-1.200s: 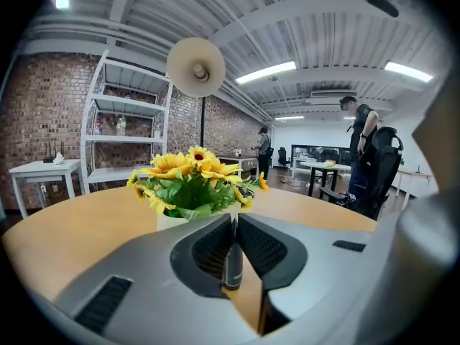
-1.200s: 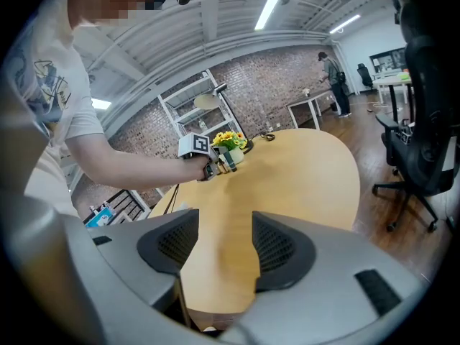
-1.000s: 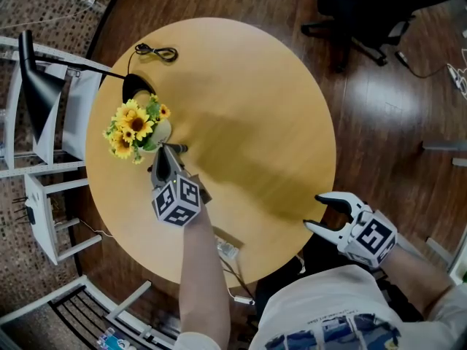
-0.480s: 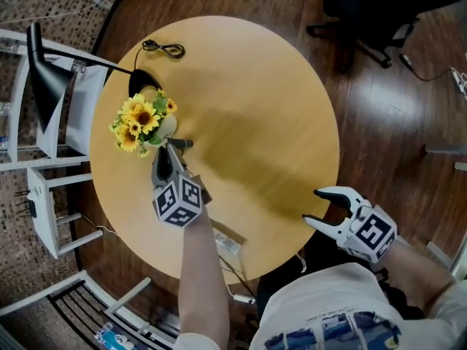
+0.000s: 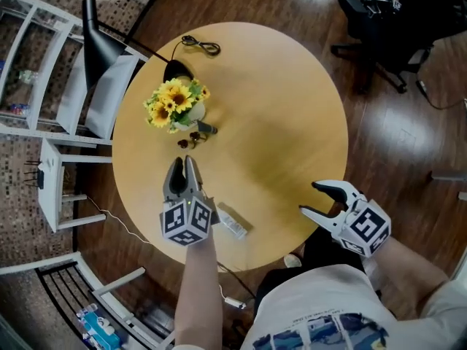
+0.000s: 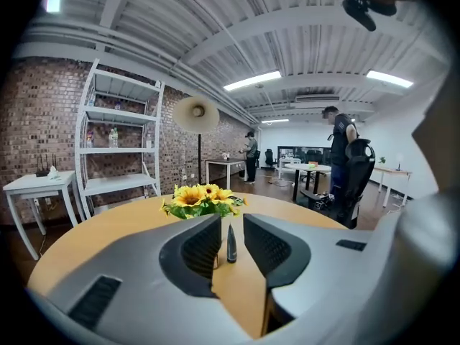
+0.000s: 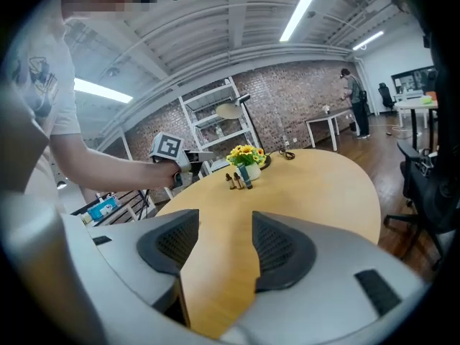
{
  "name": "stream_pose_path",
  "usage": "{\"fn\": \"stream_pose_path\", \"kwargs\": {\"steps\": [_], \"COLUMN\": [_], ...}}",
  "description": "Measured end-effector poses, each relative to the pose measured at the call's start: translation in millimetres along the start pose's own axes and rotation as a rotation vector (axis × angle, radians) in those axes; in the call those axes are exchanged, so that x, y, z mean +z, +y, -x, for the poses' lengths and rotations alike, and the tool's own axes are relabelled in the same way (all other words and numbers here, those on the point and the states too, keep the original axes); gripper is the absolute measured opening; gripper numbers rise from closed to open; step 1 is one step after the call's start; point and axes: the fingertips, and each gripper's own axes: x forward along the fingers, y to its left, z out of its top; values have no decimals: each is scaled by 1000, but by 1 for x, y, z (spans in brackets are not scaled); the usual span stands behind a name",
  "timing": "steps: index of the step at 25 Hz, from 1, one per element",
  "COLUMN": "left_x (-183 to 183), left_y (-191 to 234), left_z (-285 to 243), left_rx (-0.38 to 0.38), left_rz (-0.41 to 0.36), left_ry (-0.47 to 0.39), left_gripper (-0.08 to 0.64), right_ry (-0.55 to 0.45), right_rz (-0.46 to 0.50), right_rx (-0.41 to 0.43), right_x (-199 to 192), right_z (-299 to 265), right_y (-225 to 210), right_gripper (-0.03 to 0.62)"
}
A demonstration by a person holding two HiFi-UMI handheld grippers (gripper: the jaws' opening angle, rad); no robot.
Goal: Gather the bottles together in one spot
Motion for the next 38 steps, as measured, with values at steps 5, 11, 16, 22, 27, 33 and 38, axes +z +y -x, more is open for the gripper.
{"fn": "stream_pose_path", "kwargs": {"steps": [5, 11, 16, 22, 27, 33, 38], "left_x": [-8, -5, -36, -75, -93, -110, -123], "left_y": [-9, -2, 9, 12, 10, 11, 7], "left_z": [104, 249, 363, 457, 514, 554, 572], "left_rx": [-54, -115, -123, -108, -138, -141, -167], "left_rz": [34, 114, 174, 206, 238, 246, 264], "left_ry": [13, -55, -46, -13, 4, 34, 73], "left_gripper": [97, 112, 150, 171, 201, 207, 207], "right_ry": [-23, -67, -53, -56, -36, -8, 12], "right_rz": [57, 174, 204, 215, 237, 225, 230], "right_rx": [0, -87, -150, -213, -252, -265, -259], "right_x": [10, 37, 33, 17, -6, -40, -51], "right_z": [13, 38, 68, 112, 142, 163, 162], "right_y": [46, 96, 154, 217, 267, 306, 325], "right_gripper": [255, 255, 265, 273, 278, 305, 305]}}
